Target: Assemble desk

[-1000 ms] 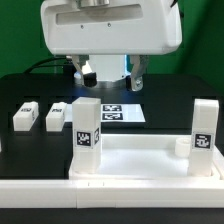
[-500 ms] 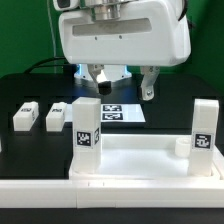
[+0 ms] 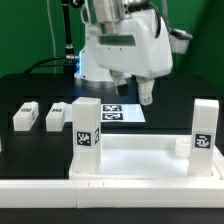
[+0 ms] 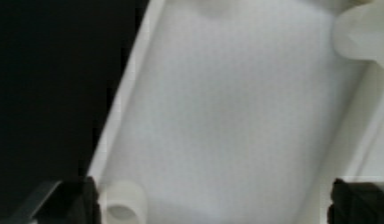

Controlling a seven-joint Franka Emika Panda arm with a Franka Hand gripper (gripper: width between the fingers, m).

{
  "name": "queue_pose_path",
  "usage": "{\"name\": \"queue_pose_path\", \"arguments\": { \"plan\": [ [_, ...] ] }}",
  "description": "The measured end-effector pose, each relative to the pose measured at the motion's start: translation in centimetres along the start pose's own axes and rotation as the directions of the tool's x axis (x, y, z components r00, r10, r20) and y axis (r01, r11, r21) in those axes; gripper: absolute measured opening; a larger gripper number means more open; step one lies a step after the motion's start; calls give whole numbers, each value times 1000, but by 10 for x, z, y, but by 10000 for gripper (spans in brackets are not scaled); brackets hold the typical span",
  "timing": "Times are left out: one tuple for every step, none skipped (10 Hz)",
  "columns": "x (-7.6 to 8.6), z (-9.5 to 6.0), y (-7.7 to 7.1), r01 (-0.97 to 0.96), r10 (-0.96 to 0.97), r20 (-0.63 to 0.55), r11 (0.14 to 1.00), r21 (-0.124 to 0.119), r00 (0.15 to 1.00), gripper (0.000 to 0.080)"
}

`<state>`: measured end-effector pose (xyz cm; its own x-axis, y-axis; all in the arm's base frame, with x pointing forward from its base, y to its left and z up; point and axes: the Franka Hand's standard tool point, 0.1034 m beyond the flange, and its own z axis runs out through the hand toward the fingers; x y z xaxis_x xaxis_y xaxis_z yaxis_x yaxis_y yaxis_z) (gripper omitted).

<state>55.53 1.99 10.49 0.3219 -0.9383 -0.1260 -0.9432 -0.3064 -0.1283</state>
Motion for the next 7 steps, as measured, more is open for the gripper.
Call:
{"name": "queue_pose_path", "arguments": {
  "plan": [
    [-7, 6, -3, -11, 12, -18, 1000, 11, 1000, 649],
    [-8, 6, -3, 13, -13, -17, 1000, 9, 1000, 649],
    [-7, 6, -3, 12, -12, -18, 1000, 9, 1000, 649],
    [-8, 7, -3, 13, -13, -17, 1000, 8, 1000, 649],
    [-9, 9, 0, -33, 33, -9, 999, 7, 999, 649],
    [-9, 15, 8, -95, 95, 7, 996, 1, 995, 649],
    [-8, 22, 18, -150, 151, 25, 989, -5, 988, 649]
  ]
}}
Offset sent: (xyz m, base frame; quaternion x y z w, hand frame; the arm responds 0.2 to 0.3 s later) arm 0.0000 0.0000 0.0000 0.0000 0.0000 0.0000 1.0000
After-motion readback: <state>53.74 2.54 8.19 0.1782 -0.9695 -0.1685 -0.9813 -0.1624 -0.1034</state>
